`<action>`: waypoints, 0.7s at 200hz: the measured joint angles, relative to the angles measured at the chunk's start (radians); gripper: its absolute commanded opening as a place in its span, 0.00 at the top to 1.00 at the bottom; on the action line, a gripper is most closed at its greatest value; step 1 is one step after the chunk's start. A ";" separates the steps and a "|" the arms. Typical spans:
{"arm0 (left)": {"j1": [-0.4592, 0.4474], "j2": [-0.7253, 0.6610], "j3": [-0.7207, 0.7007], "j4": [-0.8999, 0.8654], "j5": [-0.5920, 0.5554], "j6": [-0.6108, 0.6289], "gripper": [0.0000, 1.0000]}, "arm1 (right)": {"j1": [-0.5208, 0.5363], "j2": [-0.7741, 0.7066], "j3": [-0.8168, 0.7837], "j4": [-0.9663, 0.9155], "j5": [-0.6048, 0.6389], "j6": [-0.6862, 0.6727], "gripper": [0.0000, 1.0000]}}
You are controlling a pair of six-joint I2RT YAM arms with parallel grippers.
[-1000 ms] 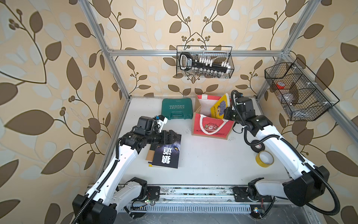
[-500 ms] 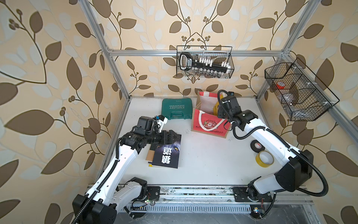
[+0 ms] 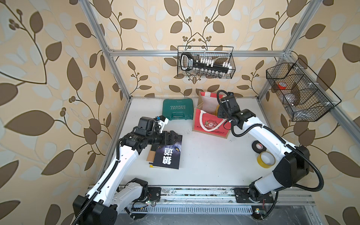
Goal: Put the books into the canvas bag
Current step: Place the book in the canvas bag.
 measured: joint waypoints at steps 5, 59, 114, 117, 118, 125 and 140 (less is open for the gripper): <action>0.000 0.000 0.000 0.000 0.000 0.000 0.01 | -0.004 0.000 0.000 0.006 0.000 -0.002 0.77; 0.000 0.005 0.000 0.000 0.000 0.000 0.01 | -0.027 -0.006 0.000 0.035 -0.002 -0.012 0.66; 0.000 0.009 0.000 0.000 0.000 0.000 0.01 | -0.027 -0.075 0.000 0.052 -0.053 -0.061 0.31; 0.000 0.010 0.000 0.000 0.000 0.000 0.01 | -0.027 -0.080 0.000 0.053 -0.058 -0.075 0.28; 0.000 0.011 0.000 0.000 0.000 0.000 0.01 | -0.027 -0.082 0.000 0.055 -0.060 -0.073 0.27; 0.000 0.013 0.000 0.000 -0.001 0.000 0.01 | -0.027 -0.095 0.000 0.060 -0.081 -0.087 0.21; 0.000 0.017 0.000 0.000 -0.006 0.000 0.01 | -0.024 -0.132 0.000 0.081 -0.143 -0.117 0.09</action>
